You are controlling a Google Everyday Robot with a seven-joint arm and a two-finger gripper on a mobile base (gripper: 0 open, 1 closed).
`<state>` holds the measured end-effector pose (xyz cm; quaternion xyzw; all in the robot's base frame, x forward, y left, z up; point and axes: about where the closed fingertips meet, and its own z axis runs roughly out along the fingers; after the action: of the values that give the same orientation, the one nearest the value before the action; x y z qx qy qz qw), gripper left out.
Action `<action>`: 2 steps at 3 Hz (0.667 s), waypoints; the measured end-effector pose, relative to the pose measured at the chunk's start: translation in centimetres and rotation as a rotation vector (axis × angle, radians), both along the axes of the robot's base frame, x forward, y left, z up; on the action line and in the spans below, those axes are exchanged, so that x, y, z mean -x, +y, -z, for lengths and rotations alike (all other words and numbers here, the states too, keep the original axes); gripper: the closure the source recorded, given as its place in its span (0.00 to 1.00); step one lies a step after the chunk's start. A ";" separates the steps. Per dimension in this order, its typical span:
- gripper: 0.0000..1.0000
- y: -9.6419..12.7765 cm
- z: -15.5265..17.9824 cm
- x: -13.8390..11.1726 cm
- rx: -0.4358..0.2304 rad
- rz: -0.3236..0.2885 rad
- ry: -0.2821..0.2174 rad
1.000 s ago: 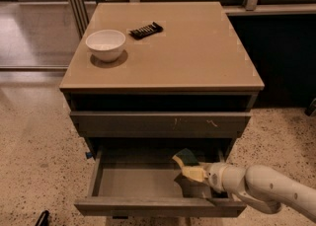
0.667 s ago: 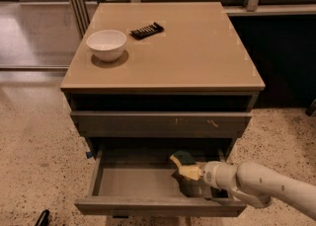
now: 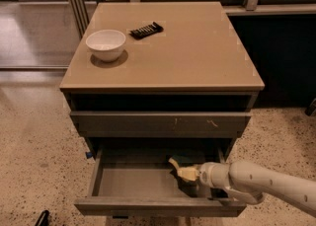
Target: Place sponge into middle drawer
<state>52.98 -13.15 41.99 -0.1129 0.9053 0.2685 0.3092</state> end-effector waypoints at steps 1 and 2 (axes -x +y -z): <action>0.59 0.0 0.0 0.0 0.000 0.000 0.000; 0.36 0.0 0.0 0.0 0.000 0.000 0.000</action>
Offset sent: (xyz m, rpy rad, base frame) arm 0.0000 0.0000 0.0000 0.0000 0.0000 0.0000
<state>52.98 -13.14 41.99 -0.1129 0.9053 0.2686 0.3091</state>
